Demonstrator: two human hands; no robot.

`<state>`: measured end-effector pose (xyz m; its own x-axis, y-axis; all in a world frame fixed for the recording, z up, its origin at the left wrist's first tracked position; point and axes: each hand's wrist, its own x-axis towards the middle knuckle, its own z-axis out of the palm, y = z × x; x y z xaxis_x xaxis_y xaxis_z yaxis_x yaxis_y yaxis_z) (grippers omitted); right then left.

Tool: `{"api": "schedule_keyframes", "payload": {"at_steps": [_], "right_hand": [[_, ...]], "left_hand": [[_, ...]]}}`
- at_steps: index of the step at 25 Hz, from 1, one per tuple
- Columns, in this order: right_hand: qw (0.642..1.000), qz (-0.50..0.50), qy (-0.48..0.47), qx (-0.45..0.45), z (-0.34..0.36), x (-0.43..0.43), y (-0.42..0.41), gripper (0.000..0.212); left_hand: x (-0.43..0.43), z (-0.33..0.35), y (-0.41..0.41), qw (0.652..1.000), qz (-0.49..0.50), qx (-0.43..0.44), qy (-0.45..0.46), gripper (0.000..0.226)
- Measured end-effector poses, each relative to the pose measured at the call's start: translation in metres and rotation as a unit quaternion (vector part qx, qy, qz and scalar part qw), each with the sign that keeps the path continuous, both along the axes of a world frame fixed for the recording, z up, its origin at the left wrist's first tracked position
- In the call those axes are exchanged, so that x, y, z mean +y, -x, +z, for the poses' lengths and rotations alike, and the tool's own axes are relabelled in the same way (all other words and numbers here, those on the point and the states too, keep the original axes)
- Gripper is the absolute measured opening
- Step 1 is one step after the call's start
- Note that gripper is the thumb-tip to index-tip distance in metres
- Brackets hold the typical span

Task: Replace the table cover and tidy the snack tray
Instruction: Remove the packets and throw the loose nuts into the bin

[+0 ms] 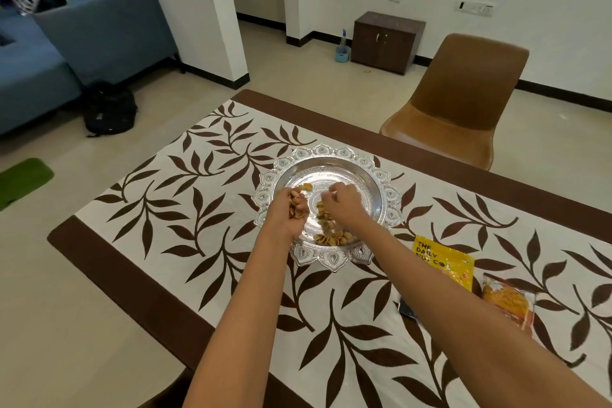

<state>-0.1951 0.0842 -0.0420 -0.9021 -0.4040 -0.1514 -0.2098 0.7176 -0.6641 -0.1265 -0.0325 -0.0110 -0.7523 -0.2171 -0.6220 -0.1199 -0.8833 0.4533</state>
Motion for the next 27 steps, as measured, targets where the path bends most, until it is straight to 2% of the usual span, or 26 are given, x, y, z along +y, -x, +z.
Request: {"api": "schedule_keyframes", "payload": {"at_steps": [2, 4, 6, 11, 15, 17, 19, 21, 23, 27], "right_hand": [[0.993, 0.108, -0.046, 0.023, -0.002, -0.007, -0.014, 0.030], [0.968, 0.223, -0.099, 0.061, -0.003, -0.004, -0.025, 0.031], [0.950, 0.283, -0.119, 0.064, 0.002, 0.004, -0.029, 0.033], [0.951, 0.267, -0.140, 0.076, 0.016, 0.011, -0.030, 0.023], [0.972, 0.195, -0.113, 0.068, 0.015, 0.006, -0.029, 0.017], [0.993, 0.103, -0.052, 0.036, 0.011, 0.009, -0.026, 0.014], [0.997, -0.006, 0.065, -0.050, 0.013, 0.015, -0.021, 0.009], [0.958, -0.091, 0.223, -0.156, 0.019, 0.018, -0.019, 0.001], [0.908, -0.128, 0.339, -0.209, 0.025, 0.013, -0.022, 0.008], [0.825, -0.207, 0.460, -0.255, 0.027, -0.011, -0.039, 0.013]], "left_hand": [[-0.003, -0.002, -0.001, 0.999, 0.004, 0.013, -0.031, 0.027], [-0.005, -0.003, -0.001, 0.998, 0.009, 0.019, -0.066, 0.028], [-0.006, -0.003, -0.001, 0.997, 0.016, 0.012, -0.074, 0.030], [-0.005, -0.001, -0.001, 0.998, 0.035, 0.005, -0.056, 0.028], [-0.004, -0.001, -0.001, 0.998, 0.034, 0.013, -0.051, 0.025], [-0.003, -0.003, -0.002, 0.998, 0.032, 0.017, -0.051, 0.023], [-0.001, -0.005, -0.002, 0.998, 0.037, 0.022, -0.049, 0.024], [0.003, -0.005, -0.001, 0.998, 0.047, 0.019, -0.036, 0.028], [0.010, -0.004, 0.001, 0.998, 0.060, 0.017, -0.030, 0.031], [0.036, 0.001, 0.005, 0.992, 0.093, 0.059, -0.065, 0.035]]}}
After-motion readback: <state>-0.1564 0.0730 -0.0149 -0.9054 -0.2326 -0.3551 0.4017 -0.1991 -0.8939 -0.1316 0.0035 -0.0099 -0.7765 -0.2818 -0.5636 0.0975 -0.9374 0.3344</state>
